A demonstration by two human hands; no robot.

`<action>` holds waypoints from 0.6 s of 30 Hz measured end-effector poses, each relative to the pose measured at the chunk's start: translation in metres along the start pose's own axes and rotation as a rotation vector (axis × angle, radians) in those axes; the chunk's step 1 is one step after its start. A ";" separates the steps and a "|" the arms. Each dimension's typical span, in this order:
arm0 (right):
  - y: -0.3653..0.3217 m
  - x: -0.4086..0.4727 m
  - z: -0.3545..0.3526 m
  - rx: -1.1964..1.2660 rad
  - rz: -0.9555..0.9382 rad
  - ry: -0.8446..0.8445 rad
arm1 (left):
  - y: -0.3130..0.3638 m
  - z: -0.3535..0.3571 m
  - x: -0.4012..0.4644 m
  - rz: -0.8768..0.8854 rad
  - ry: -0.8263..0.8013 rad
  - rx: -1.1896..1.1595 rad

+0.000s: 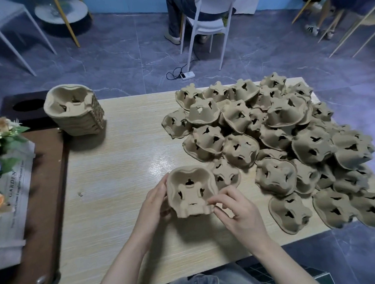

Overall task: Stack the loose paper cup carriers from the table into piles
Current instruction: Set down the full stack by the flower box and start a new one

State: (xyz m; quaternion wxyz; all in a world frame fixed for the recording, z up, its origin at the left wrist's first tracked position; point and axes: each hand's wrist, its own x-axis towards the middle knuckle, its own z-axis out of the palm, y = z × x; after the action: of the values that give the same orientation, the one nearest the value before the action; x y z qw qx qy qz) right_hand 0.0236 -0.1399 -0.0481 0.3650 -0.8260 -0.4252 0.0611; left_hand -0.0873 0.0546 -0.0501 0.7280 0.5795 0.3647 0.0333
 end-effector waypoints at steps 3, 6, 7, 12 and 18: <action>0.000 -0.004 0.001 -0.019 0.008 -0.023 | 0.002 0.003 -0.002 -0.049 -0.013 -0.059; 0.001 -0.007 0.001 0.009 0.043 -0.028 | 0.004 0.006 -0.004 -0.055 0.010 -0.083; 0.002 -0.007 0.000 0.012 0.055 -0.037 | 0.003 0.006 -0.003 -0.051 0.021 -0.081; 0.009 -0.008 -0.001 0.089 0.122 -0.108 | 0.002 0.007 0.000 -0.047 0.051 -0.063; 0.036 0.012 -0.009 0.116 0.283 0.039 | -0.006 0.006 0.004 -0.027 0.007 -0.013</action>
State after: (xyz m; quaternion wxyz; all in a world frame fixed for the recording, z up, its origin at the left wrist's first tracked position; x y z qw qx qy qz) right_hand 0.0589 -0.1496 -0.0627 0.4081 -0.8562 -0.2932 0.1204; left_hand -0.0828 0.0500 -0.0568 0.7309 0.5696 0.3749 0.0280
